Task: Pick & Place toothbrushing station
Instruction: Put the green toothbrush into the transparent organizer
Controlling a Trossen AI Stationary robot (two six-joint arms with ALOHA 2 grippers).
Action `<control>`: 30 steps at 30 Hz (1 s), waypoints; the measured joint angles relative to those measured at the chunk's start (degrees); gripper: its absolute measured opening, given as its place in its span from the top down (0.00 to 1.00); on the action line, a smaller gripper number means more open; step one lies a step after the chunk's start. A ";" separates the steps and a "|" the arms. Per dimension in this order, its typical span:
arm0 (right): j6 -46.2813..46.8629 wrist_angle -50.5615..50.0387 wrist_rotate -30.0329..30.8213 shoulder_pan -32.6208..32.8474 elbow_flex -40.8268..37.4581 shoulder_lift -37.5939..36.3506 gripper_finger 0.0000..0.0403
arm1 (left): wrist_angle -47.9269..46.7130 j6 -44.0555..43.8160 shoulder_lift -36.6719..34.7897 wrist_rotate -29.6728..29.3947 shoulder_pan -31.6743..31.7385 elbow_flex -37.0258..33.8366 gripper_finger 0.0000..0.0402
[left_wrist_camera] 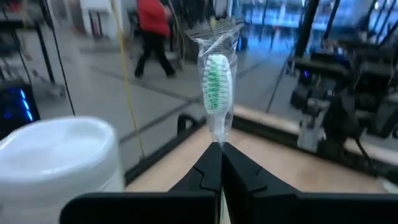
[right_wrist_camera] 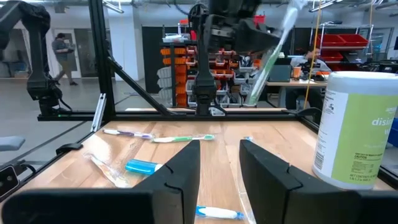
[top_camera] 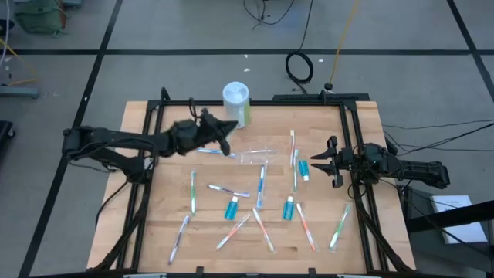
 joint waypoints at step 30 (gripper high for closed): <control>0.42 0.01 0.00 -0.02 0.00 0.00 0.74 | 31.92 2.32 32.09 -26.80 -10.91 0.02 0.98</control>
